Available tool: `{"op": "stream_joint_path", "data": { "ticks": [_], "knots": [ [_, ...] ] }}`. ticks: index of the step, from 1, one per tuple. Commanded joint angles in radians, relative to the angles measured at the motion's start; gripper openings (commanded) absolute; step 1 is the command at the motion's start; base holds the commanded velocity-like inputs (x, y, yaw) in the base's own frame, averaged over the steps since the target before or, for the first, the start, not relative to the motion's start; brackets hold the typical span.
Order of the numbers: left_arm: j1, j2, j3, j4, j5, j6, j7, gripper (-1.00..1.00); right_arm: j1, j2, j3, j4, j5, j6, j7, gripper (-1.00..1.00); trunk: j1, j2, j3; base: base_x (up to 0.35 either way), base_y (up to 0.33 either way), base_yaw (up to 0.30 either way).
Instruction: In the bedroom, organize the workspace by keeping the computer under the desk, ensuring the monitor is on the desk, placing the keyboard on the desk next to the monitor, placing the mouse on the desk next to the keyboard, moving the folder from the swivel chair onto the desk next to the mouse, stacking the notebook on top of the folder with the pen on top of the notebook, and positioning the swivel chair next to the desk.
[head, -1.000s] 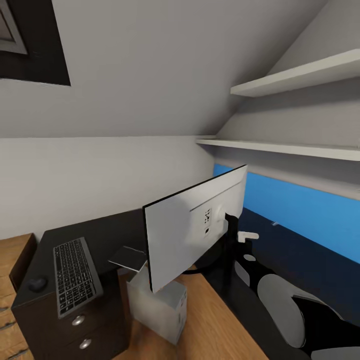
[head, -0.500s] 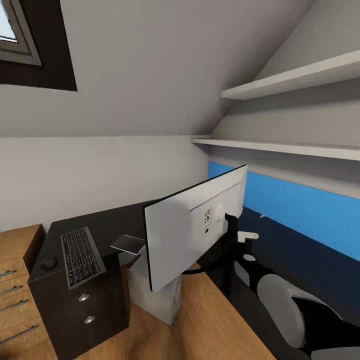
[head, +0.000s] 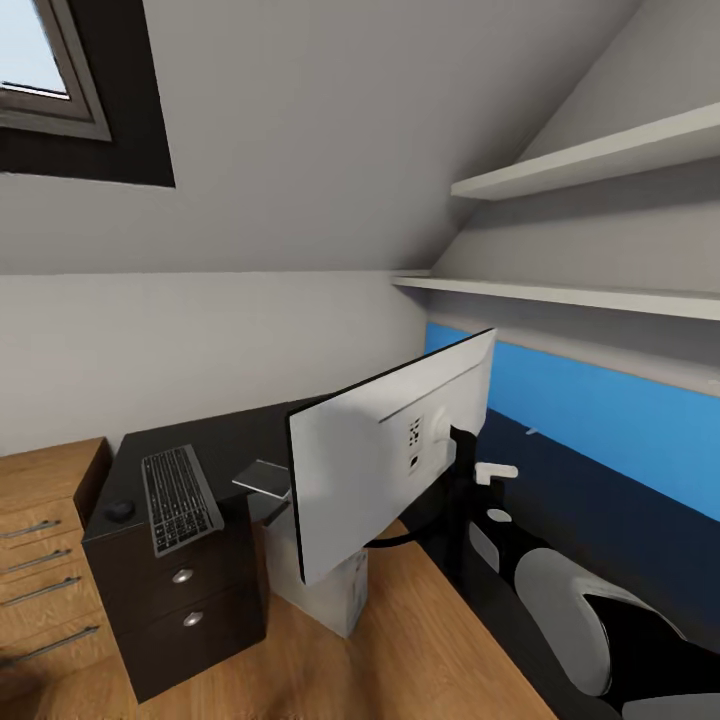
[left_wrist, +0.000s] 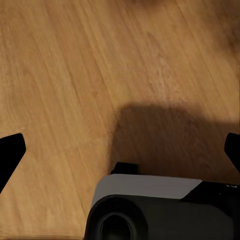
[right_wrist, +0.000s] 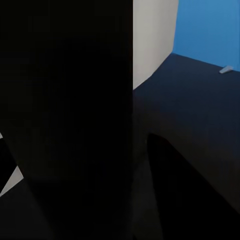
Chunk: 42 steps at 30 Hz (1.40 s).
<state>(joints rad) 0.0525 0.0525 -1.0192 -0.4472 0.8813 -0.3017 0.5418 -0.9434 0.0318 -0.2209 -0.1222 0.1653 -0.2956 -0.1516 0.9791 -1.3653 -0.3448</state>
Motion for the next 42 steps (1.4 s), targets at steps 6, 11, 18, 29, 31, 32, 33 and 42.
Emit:
{"op": "stream_joint_path", "data": {
  "ticks": [6, 11, 18, 29, 31, 32, 33, 42],
  "knots": [
    [-0.001, 0.001, -0.007, 0.002, 0.010, -0.009, 0.006, 1.00, -0.001, 0.000, -0.008, -0.001, 0.014, -0.002, -0.005, -1.00, 0.000, -0.001, -0.001, -0.001, -0.001, 0.171],
    [-0.001, 0.002, 0.022, 0.002, 0.009, -0.010, 0.006, 1.00, -0.001, 0.000, -0.008, -0.002, 0.015, -0.002, -0.005, -1.00, 0.000, -0.001, -0.001, -0.054, -0.056, 0.046],
    [-0.001, 0.008, 0.050, 0.002, 0.009, -0.009, 0.007, 1.00, -0.001, 0.000, -0.008, -0.002, 0.014, -0.002, -0.005, -1.00, 0.000, -0.001, -0.001, -0.167, -0.269, 0.001],
    [-0.001, 0.030, 0.421, 0.015, 0.006, -0.010, -0.017, 1.00, -0.001, 0.000, -0.008, -0.003, 0.014, -0.002, -0.005, -1.00, 0.000, -0.001, -0.001, -0.012, -0.303, 0.000],
    [-0.001, 0.033, 0.492, 0.015, 0.005, -0.011, -0.064, 1.00, -0.001, 0.000, -0.008, -0.003, 0.014, -0.002, -0.005, -1.00, 0.000, -0.001, -0.001, 0.000, -0.089, 0.000],
    [-0.001, 0.034, 0.505, 0.015, 0.005, -0.011, -0.078, 1.00, -0.001, 0.000, -0.008, -0.003, 0.014, -0.002, -0.005, -1.00, 0.000, -0.001, -0.001, 0.000, -0.055, 0.000],
    [-0.001, 0.035, 0.525, 0.016, 0.005, -0.010, -0.107, 1.00, -0.001, 0.000, -0.008, -0.003, 0.014, -0.002, -0.005, -1.00, 0.000, -0.001, -0.001, 0.000, -0.035, 0.000],
    [-0.001, 0.036, 0.560, 0.016, 0.005, -0.010, -0.171, 1.00, -0.001, 0.000, -0.008, -0.003, 0.015, -0.002, -0.006, -1.00, 0.000, -0.001, -0.001, 0.000, -0.008, 0.027]
  ]
}}
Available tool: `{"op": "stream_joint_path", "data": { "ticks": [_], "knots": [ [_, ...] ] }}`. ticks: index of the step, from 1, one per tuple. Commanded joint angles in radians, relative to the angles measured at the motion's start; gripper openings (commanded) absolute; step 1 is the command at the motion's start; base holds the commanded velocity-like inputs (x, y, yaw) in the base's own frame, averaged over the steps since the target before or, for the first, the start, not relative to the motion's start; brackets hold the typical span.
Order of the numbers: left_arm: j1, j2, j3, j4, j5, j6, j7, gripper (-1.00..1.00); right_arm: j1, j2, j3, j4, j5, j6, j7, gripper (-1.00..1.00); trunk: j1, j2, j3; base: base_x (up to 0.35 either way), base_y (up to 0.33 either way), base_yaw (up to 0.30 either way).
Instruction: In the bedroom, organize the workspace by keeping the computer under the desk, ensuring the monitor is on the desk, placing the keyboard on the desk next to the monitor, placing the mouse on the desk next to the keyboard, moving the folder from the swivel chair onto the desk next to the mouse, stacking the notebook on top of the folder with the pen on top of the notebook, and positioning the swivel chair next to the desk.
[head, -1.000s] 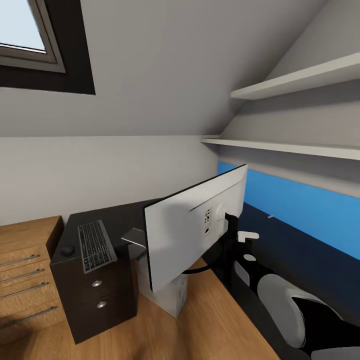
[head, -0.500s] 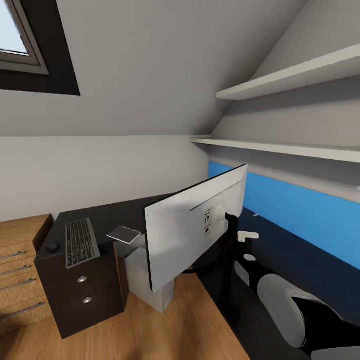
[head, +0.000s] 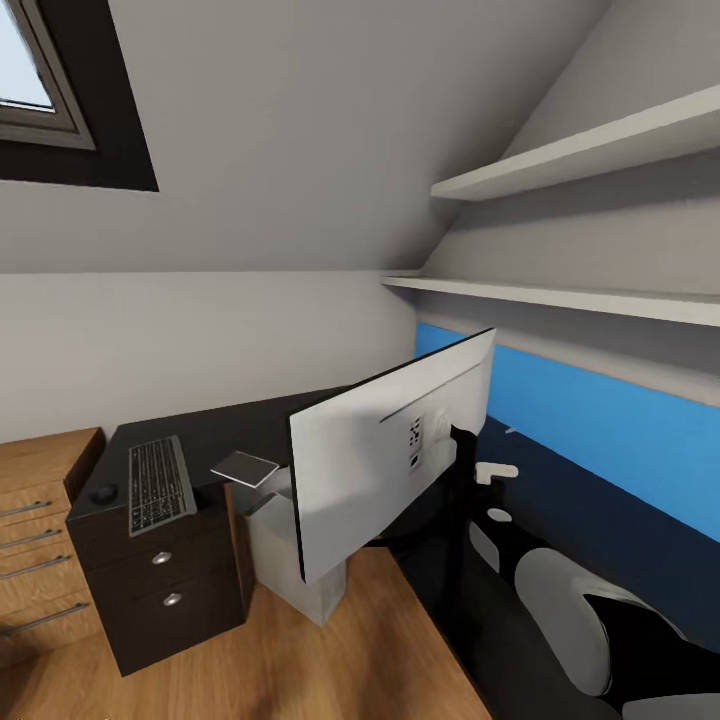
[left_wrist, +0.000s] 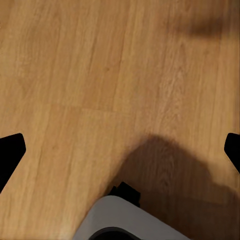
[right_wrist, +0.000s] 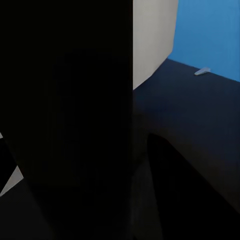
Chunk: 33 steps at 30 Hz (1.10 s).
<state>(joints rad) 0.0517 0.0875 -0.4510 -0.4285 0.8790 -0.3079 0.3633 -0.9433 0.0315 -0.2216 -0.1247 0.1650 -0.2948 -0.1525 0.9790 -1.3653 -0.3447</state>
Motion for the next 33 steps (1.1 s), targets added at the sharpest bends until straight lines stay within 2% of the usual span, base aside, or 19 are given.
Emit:
{"op": "stream_joint_path", "data": {
  "ticks": [1, 10, 17, 33],
  "knots": [
    [0.000, 0.001, -0.008, -0.003, 0.008, -0.003, 0.007, 1.00, -0.002, 0.001, -0.007, -0.001, 0.015, -0.003, -0.005, -1.00, 0.000, -0.001, -0.001, 0.000, -0.001, 0.108],
    [0.000, 0.001, -0.006, -0.003, 0.008, -0.003, 0.005, 1.00, -0.002, 0.001, -0.007, 0.000, 0.015, -0.003, -0.005, -1.00, 0.000, -0.001, -0.001, -0.053, -0.042, 0.161],
    [0.000, 0.001, -0.006, -0.003, 0.008, -0.003, 0.006, 1.00, -0.002, 0.001, -0.007, 0.000, 0.015, -0.003, -0.004, -1.00, 0.000, -0.001, -0.001, -0.282, -0.146, 0.140],
    [0.000, 0.001, -0.006, -0.003, 0.008, -0.005, 0.005, 1.00, -0.002, -0.001, -0.007, -0.001, 0.015, -0.003, -0.004, -1.00, 0.000, -0.001, -0.001, -0.333, -0.008, 0.007]
  ]
}}
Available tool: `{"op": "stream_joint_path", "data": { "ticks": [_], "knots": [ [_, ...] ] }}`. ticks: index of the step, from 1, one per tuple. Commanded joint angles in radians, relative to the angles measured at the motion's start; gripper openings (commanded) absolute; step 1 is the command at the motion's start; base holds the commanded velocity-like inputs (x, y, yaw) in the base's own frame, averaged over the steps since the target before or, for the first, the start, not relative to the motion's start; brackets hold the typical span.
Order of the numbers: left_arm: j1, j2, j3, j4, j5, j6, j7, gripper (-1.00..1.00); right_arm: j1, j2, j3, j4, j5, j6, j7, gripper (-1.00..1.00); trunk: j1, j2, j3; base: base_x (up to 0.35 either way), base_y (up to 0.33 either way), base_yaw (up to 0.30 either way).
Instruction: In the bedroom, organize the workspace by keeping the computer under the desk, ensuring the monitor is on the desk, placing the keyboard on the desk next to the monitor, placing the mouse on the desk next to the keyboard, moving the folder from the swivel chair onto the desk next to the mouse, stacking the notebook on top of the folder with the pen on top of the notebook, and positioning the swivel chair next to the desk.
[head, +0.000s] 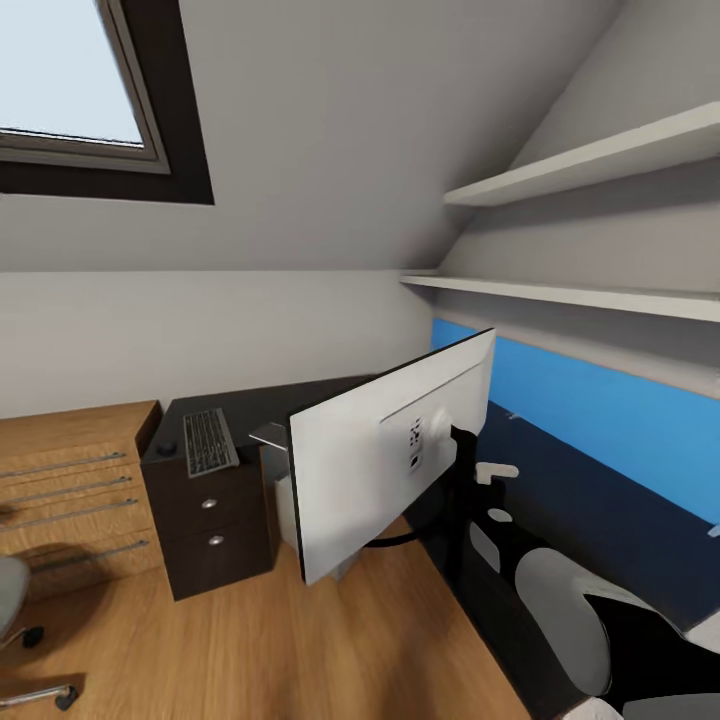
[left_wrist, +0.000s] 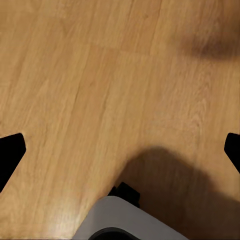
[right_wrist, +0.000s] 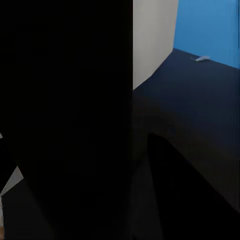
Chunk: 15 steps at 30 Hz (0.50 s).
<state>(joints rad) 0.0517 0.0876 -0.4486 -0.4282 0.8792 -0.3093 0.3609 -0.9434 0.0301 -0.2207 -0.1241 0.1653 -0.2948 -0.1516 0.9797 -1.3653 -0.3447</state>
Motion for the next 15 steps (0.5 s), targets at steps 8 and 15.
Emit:
{"op": "stream_joint_path", "data": {
  "ticks": [8, 15],
  "knots": [
    [0.000, 0.001, -0.009, -0.003, 0.007, -0.003, 0.010, 1.00, -0.002, 0.001, -0.008, -0.001, 0.014, -0.003, -0.006, -1.00, -0.001, -0.001, -0.001, -0.279, -0.153, 0.000],
    [0.000, 0.001, -0.009, -0.003, 0.007, -0.004, 0.011, 1.00, -0.002, 0.001, -0.008, -0.002, 0.014, -0.003, -0.005, -1.00, -0.001, -0.001, -0.001, -0.058, -0.323, 0.000]
  ]
}}
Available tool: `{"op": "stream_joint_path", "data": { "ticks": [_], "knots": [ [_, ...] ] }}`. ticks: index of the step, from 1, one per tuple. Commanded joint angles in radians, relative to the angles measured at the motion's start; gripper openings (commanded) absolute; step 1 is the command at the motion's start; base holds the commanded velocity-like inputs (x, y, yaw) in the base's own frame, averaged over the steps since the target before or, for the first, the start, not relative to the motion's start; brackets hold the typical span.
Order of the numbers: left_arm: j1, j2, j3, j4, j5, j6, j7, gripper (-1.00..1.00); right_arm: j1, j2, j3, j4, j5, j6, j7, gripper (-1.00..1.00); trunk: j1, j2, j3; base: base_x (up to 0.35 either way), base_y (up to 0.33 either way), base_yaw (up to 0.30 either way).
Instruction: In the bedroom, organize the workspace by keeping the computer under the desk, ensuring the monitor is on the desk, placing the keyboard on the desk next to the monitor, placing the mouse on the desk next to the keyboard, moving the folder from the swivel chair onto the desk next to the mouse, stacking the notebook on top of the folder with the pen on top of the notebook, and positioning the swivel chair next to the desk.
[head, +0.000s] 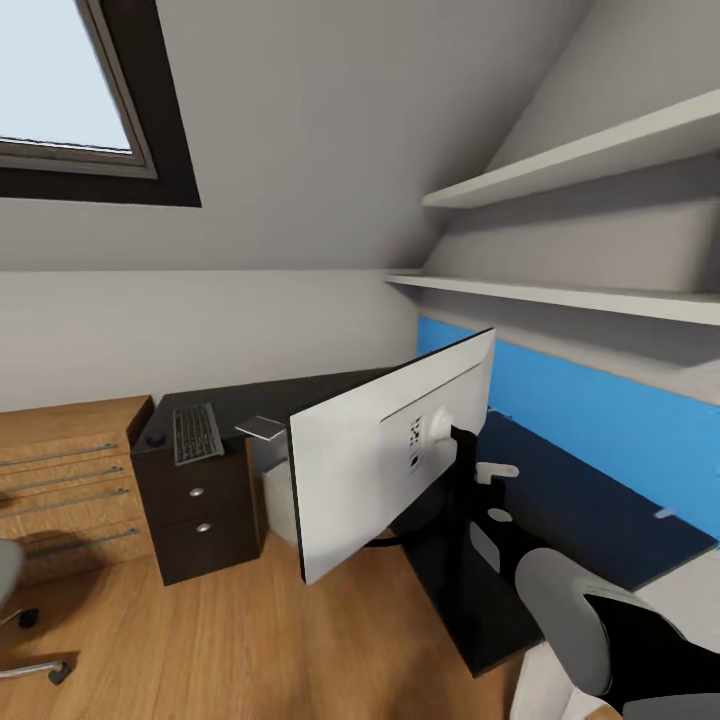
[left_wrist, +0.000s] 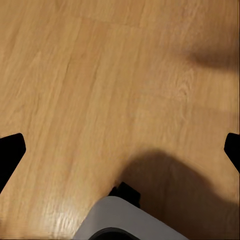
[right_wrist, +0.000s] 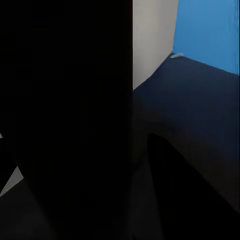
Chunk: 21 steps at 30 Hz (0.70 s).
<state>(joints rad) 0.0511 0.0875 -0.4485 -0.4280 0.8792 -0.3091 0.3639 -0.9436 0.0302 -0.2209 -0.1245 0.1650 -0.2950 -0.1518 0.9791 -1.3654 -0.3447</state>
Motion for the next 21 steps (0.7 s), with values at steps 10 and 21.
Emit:
{"op": "stream_joint_path", "data": {
  "ticks": [10, 21],
  "knots": [
    [0.000, 0.001, -0.008, -0.003, 0.007, -0.004, 0.010, 1.00, -0.001, 0.001, -0.008, 0.000, 0.014, -0.003, -0.005, -1.00, 0.000, -0.001, -0.001, -0.002, -0.346, 0.000],
    [0.001, 0.014, -0.007, -0.003, 0.009, -0.004, 0.012, 1.00, -0.001, 0.002, -0.007, 0.002, 0.014, -0.003, -0.005, -1.00, 0.000, -0.001, -0.001, 0.000, -0.109, 0.093]
  ]
}}
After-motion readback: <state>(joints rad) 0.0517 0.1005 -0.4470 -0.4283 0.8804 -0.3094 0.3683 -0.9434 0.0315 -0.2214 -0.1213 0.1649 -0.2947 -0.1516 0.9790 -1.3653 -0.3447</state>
